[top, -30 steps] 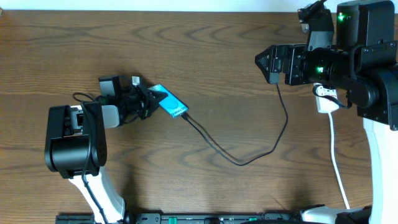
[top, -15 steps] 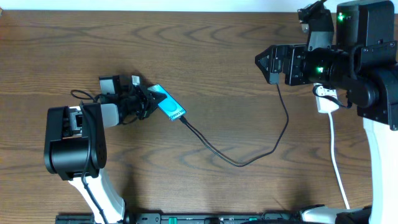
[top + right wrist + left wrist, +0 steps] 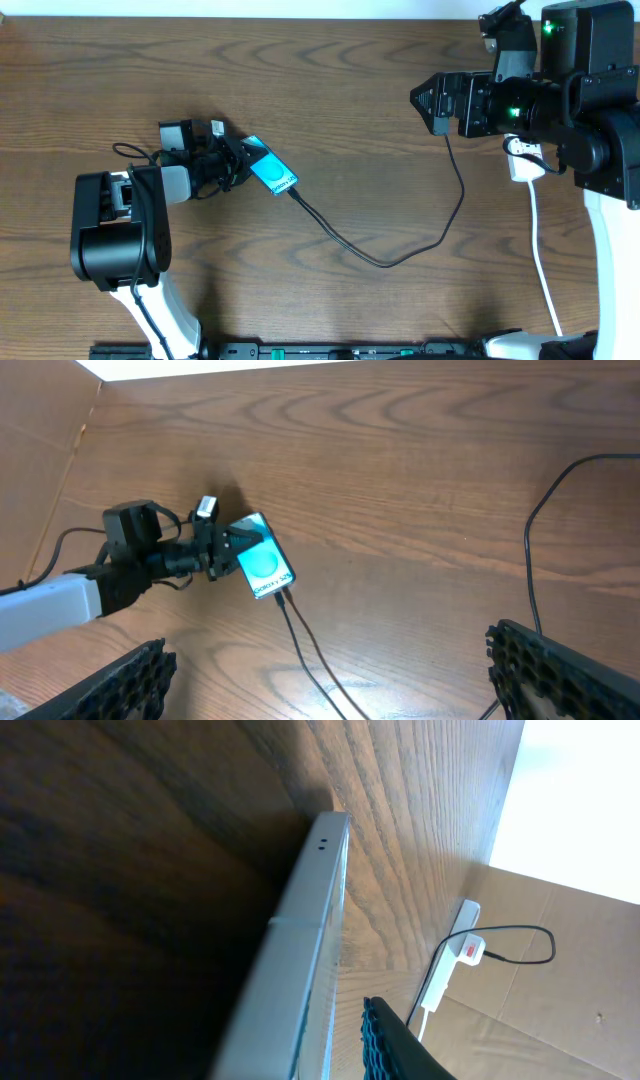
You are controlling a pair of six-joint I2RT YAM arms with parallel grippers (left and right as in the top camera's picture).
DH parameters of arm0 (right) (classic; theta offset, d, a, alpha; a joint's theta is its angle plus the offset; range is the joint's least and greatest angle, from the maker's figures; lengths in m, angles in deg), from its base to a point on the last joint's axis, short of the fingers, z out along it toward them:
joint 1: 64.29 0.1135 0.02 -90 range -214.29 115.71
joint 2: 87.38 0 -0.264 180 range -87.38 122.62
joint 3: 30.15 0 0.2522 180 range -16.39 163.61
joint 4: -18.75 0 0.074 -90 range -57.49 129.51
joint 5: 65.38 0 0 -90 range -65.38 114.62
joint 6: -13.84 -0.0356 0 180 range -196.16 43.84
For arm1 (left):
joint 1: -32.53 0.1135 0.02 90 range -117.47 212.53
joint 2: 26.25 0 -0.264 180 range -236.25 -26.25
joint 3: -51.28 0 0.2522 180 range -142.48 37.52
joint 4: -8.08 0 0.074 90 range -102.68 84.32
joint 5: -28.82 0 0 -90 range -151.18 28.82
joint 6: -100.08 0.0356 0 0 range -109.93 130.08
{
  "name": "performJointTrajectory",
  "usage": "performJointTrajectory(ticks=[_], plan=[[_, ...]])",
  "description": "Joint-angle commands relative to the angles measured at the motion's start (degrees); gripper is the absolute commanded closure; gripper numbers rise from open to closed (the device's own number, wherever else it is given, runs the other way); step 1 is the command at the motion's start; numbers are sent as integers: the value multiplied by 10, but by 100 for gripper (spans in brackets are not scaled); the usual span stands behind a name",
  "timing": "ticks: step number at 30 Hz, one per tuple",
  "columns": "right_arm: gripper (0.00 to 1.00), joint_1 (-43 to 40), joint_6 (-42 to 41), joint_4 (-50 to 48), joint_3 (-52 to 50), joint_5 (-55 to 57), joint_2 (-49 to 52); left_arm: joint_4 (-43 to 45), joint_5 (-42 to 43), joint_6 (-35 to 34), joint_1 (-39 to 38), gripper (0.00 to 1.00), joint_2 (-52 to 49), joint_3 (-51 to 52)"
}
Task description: Plug charger to phone and switch on socket
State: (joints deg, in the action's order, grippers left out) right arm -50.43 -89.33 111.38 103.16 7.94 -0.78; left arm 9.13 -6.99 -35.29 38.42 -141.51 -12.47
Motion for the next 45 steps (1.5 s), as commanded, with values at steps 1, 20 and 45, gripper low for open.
performJointTrajectory(ticks=[1, 20, 45], plan=[[1, -3, 0, 2, 9, 3, -1, -19, -54, 0, 2, 73, -12, 9], [1, -3, 0, 2, 9, 3, -1, -89, -54, 0, 2, 30, -12, 9], [1, -3, 2, 3, 9, 3, -1, -201, -101, 0, 2, 16, -12, 9]])
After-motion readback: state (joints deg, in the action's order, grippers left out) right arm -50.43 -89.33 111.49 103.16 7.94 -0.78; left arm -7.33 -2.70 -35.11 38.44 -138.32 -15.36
